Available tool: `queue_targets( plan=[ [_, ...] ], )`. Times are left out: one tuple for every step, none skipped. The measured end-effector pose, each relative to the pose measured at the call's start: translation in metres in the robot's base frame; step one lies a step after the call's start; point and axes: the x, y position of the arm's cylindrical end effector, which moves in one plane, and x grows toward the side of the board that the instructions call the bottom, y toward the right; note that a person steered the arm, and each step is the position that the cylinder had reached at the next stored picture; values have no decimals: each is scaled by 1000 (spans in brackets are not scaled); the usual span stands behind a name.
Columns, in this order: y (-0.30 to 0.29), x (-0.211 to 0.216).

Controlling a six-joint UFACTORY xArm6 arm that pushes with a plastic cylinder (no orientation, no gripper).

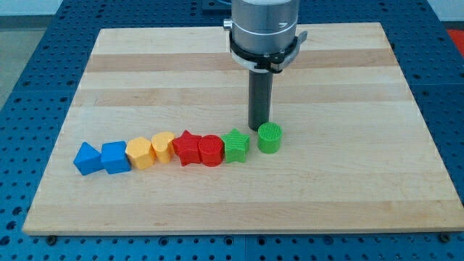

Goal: Push the green circle towards the top right corner of the board

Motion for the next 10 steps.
queue_targets(
  plan=[
    [1,-1],
    [12,-36],
    [87,-34],
    [126,36],
    [94,94],
    [27,87],
    [9,45],
    [42,2],
    [48,-21],
    [3,-5]
  ],
)
